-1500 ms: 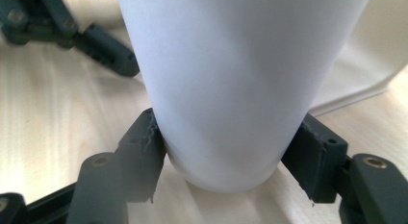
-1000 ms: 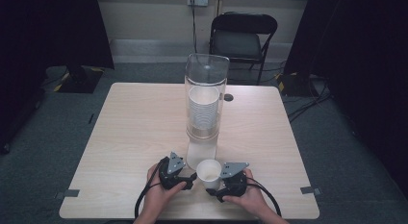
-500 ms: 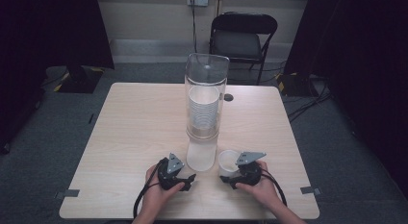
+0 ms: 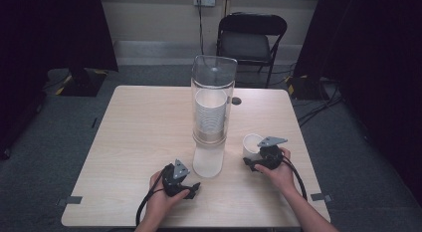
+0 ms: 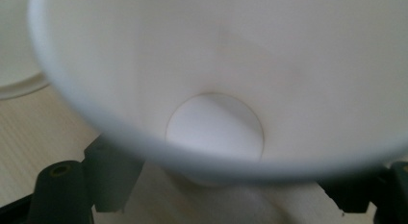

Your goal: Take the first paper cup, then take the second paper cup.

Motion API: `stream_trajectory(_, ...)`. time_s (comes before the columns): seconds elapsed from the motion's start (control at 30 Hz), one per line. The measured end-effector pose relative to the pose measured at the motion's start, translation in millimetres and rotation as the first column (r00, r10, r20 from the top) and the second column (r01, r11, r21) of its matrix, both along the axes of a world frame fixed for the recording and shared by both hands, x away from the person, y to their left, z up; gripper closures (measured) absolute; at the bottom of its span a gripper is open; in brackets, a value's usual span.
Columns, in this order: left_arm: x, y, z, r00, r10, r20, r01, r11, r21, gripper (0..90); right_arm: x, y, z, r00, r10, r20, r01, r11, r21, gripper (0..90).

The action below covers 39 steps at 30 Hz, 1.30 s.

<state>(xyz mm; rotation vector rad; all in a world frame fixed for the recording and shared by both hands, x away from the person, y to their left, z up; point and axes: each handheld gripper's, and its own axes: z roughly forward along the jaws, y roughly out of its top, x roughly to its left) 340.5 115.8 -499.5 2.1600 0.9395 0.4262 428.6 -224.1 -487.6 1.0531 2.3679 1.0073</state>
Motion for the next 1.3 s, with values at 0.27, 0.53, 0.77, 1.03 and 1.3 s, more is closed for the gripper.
stream_trajectory(0.27, 1.6, 1.1, -0.4, 0.9999, -0.009, -0.01, 0.009, 1.0, -0.001, 17.2, -24.9, -19.3, 12.2, 0.9988, -0.049, -0.008, 0.049, 0.999, -0.003, 14.8)
stream_trajectory(0.53, 1.6, 1.1, -0.4, 0.9999, -0.009, -0.01, 0.009, 1.0, -0.001, 17.2, -56.3, -29.3, 18.4, 1.0, 0.001, -0.002, -0.001, 1.0, 0.001, 15.0)
stream_trajectory(0.77, 1.6, 1.2, -0.4, 0.9999, -0.009, -0.01, 0.009, 1.0, -0.002, 17.2, -74.3, -8.0, 21.9, 0.9962, 0.08, -0.034, -0.079, 0.997, 0.024, 15.4)
stream_trajectory(1.03, 1.6, 1.2, -0.5, 0.9999, -0.009, -0.01, 0.009, 1.0, -0.003, 17.1, -76.8, 42.7, 31.6, 0.9793, 0.198, -0.042, -0.193, 0.976, 0.098, 15.3)
stream_trajectory(1.3, 1.7, 1.3, -0.5, 0.9999, -0.011, -0.011, 0.011, 0.9999, -0.003, 17.1, -67.5, 78.4, 41.1, 0.9764, 0.216, 0.002, -0.213, 0.963, 0.162, 14.5)
